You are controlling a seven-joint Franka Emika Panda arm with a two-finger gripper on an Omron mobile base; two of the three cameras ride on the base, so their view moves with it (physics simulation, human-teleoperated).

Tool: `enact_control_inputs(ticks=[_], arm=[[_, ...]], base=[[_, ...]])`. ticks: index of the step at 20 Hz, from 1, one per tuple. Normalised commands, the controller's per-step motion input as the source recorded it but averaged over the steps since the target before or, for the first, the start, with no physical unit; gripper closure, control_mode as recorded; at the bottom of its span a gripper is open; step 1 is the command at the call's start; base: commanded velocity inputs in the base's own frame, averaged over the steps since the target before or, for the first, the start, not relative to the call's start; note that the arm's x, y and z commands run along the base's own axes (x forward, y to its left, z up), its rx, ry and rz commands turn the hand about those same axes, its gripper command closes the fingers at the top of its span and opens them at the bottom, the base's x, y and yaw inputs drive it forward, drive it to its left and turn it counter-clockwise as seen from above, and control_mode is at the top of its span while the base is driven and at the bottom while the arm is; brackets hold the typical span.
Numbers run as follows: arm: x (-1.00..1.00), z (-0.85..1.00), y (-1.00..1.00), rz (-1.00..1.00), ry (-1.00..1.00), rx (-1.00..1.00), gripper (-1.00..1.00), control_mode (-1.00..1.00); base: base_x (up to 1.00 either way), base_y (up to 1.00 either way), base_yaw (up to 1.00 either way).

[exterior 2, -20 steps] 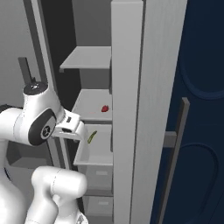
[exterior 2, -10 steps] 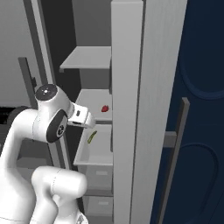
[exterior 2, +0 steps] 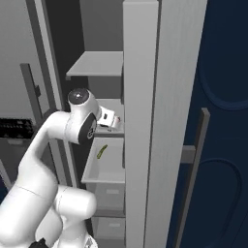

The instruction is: Take the strawberry from the fridge and place it on top of the pancake, located on the dining counter.

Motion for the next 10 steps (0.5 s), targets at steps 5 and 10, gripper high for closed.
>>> enact_control_inputs(ticks=[5,10], arm=[[0.73,-0.19,0.0,0.0,0.0,0.0,-1.0,-1.0],[0.62,-0.23,0.0,0.0,-0.03,0.0,-1.0,-1.0]], base=[[0.0,0.0,0.0],[0.0,0.0,0.0]])
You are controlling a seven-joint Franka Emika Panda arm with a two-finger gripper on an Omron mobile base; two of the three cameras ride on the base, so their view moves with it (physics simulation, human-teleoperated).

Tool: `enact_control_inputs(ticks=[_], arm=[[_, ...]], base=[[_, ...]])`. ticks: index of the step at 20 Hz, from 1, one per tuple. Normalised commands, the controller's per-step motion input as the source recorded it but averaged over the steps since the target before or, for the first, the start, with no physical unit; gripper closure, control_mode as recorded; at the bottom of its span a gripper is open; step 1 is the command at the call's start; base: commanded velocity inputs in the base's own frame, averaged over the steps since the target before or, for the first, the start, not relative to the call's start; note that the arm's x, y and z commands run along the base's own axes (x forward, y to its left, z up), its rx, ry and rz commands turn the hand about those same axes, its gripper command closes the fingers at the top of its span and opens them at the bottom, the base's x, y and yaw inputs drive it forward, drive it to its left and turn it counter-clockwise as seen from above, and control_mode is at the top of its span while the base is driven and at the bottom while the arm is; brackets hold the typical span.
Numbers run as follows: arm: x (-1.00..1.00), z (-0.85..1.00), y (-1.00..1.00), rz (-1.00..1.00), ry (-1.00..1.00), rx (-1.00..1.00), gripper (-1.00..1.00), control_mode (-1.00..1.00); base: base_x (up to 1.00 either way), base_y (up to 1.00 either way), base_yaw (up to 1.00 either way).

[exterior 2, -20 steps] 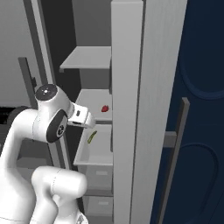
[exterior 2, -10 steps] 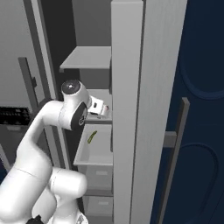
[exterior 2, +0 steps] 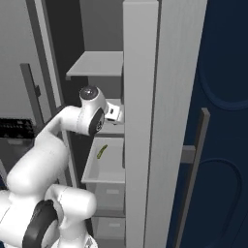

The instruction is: Take the strawberry from the fridge and place it on top of the pancake, located on the dining counter.

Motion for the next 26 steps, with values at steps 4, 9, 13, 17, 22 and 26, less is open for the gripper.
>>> enact_control_inputs(ticks=[4,9,13,17,22,26], arm=[[0.61,0.0,0.0,0.0,0.06,0.0,-1.0,-1.0],[0.6,-0.2,0.0,0.0,0.01,0.0,-1.0,-1.0],[0.42,-0.22,0.0,0.0,0.0,0.0,-1.0,-1.0],[0.34,-0.26,-0.06,0.0,0.0,0.0,-1.0,-1.0],[0.22,-0.19,-0.05,0.0,0.0,0.0,-1.0,-1.0],[0.2,-0.13,-0.02,0.0,0.01,0.0,-1.0,-1.0]], base=[[0.0,0.0,0.0],[0.0,0.0,0.0],[0.0,0.0,0.0],[0.0,0.0,0.0],[0.0,0.0,0.0],[0.0,0.0,0.0]])
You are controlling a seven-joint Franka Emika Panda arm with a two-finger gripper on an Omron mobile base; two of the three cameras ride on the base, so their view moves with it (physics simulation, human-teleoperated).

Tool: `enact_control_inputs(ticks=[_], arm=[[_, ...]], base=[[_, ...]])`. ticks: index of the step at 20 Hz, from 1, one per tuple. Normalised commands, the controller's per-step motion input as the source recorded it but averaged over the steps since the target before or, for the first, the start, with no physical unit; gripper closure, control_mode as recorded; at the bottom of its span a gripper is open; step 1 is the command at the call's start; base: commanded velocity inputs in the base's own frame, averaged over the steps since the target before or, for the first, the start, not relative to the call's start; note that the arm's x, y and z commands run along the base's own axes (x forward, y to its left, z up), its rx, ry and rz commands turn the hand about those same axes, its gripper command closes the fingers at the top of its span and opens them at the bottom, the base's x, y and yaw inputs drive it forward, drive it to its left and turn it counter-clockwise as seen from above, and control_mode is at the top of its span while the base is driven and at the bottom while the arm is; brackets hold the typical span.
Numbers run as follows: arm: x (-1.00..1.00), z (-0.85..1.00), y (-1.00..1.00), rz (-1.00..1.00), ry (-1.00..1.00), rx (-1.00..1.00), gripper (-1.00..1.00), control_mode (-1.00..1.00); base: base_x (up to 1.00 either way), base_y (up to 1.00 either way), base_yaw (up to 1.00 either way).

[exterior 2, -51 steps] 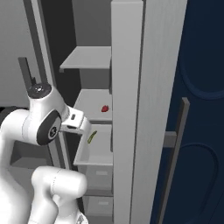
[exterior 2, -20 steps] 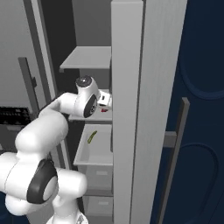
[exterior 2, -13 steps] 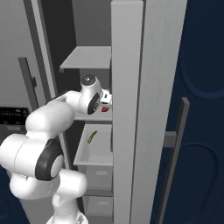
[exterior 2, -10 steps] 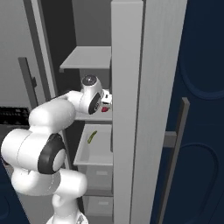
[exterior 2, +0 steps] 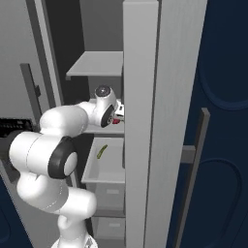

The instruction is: Take the strawberry from the fridge and place it on top of the pancake, located on the dining counter.

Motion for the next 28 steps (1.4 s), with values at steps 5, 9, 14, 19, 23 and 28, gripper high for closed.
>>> enact_control_inputs(ticks=[5,9,14,19,23,28], arm=[[0.17,-0.15,0.0,0.0,0.02,0.0,-1.0,-1.0],[0.0,-0.14,0.0,0.0,0.03,0.0,-1.0,-1.0],[0.06,-0.05,0.0,0.0,0.0,0.0,-1.0,-1.0],[0.11,-0.1,0.0,0.0,0.0,0.0,-1.0,-1.0],[0.03,-0.18,-0.03,0.0,0.0,0.0,-1.0,-1.0],[0.06,-0.19,0.0,0.0,0.0,0.01,1.0,-1.0]], base=[[0.0,0.0,0.0],[0.0,0.0,0.0],[0.0,0.0,0.0],[0.0,0.0,0.0],[0.0,0.0,0.0],[0.0,0.0,0.0]])
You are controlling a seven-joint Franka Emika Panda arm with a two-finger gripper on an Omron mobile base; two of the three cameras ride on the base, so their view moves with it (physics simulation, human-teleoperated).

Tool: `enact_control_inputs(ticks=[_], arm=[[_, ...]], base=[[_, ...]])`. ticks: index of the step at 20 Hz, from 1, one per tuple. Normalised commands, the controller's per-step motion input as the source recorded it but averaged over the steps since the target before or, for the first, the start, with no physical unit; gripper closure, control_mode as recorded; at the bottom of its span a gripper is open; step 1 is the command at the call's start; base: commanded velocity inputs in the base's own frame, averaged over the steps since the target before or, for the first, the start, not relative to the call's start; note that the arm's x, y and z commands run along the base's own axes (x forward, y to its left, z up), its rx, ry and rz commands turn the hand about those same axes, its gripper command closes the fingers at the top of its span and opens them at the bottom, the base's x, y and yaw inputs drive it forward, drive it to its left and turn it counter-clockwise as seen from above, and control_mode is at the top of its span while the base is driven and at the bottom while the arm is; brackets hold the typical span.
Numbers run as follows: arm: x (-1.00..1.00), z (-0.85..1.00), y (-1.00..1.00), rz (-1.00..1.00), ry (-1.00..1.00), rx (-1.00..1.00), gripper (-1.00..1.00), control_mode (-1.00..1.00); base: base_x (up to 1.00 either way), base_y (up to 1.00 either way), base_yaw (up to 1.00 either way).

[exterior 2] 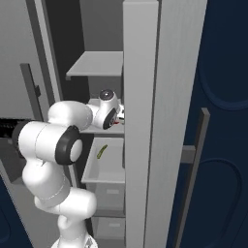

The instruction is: Take the strawberry from the fridge and place it on top of the pancake, located on the dining counter.

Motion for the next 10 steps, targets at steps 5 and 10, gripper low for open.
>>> enact_control_inputs(ticks=[5,10], arm=[[0.01,-0.02,0.0,0.0,0.0,0.0,1.0,-1.0],[-0.6,0.01,-0.03,0.01,-0.01,0.0,1.0,-1.0]], base=[[0.0,0.0,0.0],[0.0,0.0,0.0]])
